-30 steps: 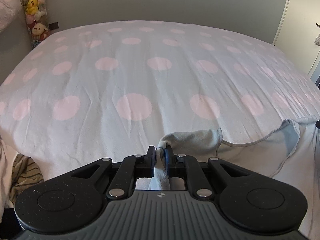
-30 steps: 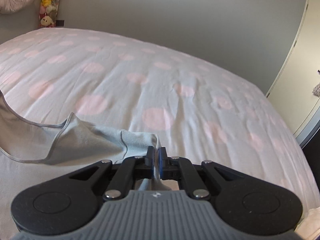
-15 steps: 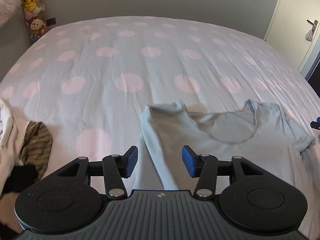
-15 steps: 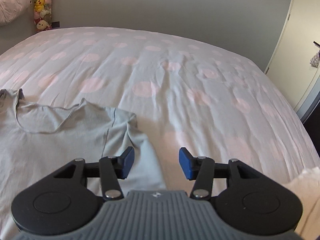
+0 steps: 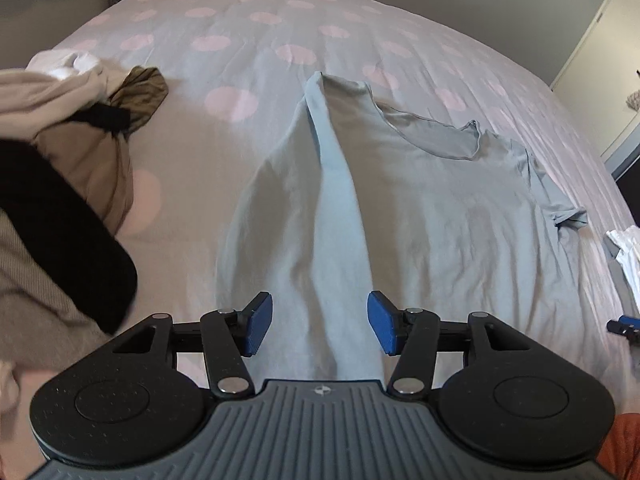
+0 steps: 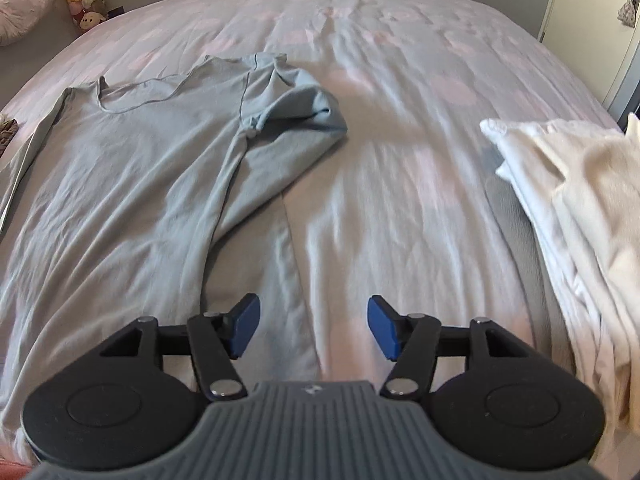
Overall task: Fold clothes
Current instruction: 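Grasp the shirt sleeve with the right gripper and stretch it out flat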
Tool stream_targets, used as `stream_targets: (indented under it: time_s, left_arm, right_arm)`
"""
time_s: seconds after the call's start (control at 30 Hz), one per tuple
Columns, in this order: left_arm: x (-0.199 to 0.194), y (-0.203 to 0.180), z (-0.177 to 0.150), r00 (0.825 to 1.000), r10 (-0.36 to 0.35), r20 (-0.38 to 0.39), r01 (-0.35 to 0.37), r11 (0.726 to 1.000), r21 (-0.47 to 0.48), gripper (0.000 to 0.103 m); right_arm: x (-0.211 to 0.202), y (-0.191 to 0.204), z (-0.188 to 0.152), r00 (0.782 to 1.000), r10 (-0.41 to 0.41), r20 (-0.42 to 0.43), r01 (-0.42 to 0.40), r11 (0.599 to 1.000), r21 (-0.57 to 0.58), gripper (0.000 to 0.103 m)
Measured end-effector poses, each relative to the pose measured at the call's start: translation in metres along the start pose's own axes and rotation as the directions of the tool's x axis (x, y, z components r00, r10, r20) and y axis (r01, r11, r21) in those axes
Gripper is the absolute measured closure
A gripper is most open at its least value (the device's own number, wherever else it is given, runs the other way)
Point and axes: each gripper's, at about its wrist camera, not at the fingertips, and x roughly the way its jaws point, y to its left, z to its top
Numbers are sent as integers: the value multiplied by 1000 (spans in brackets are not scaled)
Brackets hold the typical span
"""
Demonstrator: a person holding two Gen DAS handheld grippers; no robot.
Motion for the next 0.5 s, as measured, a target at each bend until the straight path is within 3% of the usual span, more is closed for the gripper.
stream_targets:
  time_s: [0.27,0.33,0.37,0.5]
  left_arm:
    - [-14,4,-51,999,-32,27,34,995,-91,52]
    - [-15,12,-57,999,-40,33,43,993,-111,52]
    - [-15,15,-60,999,-33,35,37,992,-117,52]
    - [-11,25,-71,999,-35,40,41,989,-140,52]
  right_arm:
    - [13,7,-24,995,10,-100,-5,999,47,39]
    - [18,11,-29,993,-4,-122,9,999,40,51]
    - [17,11,-29,993,-8,-121,13,999,44,63]
    - [13,8,-31,993,-23,-113,30,998,60,85]
